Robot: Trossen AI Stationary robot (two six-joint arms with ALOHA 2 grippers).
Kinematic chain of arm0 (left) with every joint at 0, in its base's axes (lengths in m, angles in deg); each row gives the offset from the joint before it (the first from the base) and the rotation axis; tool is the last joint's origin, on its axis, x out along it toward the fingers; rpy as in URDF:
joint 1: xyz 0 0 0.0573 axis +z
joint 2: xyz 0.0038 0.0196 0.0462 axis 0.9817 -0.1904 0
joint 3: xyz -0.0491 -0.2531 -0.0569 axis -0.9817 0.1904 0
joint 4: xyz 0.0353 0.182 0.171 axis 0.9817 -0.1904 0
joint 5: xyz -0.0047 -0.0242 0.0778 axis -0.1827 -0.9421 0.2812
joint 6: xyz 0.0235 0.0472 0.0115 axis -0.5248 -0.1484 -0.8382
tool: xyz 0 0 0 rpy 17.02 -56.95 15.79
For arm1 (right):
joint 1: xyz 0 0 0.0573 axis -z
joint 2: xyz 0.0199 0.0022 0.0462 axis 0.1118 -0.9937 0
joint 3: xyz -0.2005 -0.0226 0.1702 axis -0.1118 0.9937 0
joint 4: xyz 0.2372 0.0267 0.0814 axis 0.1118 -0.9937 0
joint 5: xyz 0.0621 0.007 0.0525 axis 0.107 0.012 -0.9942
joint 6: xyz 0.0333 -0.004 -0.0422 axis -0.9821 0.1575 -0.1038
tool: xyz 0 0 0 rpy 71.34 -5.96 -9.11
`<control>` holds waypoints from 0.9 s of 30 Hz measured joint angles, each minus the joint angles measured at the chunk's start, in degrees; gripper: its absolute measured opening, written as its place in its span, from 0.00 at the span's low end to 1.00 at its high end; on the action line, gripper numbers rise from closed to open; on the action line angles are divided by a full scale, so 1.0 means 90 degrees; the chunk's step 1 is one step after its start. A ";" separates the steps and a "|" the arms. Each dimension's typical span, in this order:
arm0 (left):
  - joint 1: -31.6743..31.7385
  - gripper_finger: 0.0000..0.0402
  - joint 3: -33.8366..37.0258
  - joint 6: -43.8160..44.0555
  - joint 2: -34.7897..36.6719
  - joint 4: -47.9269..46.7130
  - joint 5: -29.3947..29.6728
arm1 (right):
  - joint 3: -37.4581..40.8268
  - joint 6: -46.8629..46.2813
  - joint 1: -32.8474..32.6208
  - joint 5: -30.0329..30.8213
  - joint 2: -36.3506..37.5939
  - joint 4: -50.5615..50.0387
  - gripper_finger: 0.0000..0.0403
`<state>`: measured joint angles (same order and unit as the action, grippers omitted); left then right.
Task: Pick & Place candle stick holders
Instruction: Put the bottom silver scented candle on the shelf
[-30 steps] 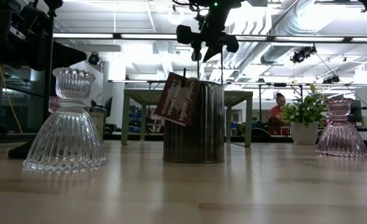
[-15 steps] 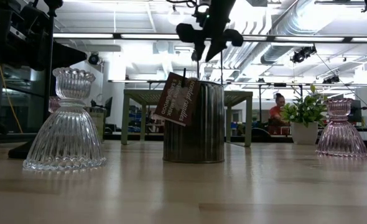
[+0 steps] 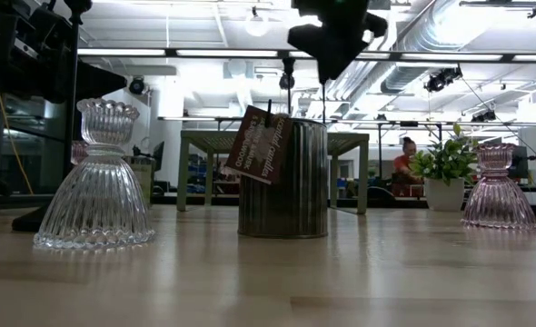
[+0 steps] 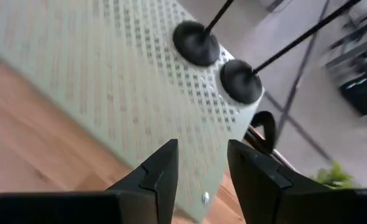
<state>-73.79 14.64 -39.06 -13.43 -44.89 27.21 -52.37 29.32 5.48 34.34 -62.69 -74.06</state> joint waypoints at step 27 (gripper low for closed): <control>-0.0002 0.00 0.0000 0.0000 0.0001 -0.0011 0.0002 | 0.0458 -0.3638 -0.2699 -0.3996 0.0876 -0.1897 0.32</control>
<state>-73.81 14.64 -39.06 -13.42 -44.98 27.22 -48.25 -3.42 -18.81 -1.62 -54.81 -91.13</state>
